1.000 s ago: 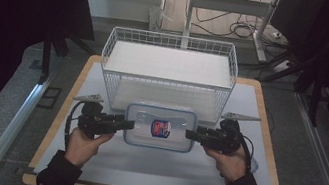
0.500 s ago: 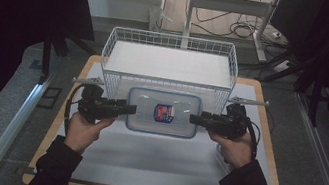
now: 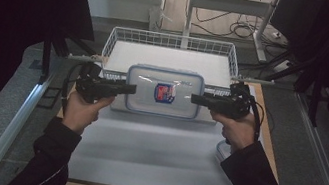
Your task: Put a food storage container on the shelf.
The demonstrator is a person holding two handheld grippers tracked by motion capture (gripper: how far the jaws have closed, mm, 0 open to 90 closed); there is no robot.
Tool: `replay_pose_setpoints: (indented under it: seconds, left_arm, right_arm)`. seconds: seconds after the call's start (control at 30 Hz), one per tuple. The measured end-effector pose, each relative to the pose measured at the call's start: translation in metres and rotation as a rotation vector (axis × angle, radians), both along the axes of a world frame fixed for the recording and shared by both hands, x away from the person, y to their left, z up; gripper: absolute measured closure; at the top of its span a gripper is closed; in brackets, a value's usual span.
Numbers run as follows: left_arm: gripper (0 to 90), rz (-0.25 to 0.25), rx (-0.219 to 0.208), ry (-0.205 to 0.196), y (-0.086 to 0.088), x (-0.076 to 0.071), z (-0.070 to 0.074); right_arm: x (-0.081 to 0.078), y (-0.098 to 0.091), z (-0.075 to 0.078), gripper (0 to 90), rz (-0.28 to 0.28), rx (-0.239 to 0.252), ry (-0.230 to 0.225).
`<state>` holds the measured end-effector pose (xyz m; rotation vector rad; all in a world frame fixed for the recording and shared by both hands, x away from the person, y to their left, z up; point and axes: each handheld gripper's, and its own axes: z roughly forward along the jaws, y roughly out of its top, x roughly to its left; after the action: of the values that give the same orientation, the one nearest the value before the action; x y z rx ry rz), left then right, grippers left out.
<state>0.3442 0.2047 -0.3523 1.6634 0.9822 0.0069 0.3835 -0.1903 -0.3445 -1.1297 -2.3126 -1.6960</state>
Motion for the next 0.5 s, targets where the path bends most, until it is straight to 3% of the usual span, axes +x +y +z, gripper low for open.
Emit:
replay_pose_setpoints:
  seconds: [0.23, 0.5]
  left_arm:
    - [52.9, -0.004, -0.023, 0.005, 0.005, 0.018, 0.012]
    - [53.0, 0.004, -0.033, 0.007, 0.005, 0.032, 0.023]
  right_arm:
    - [0.016, 0.004, 0.02, 50.5, -0.008, 0.005, -0.018]
    - [0.03, 0.004, 0.031, 50.6, -0.015, 0.016, -0.013]
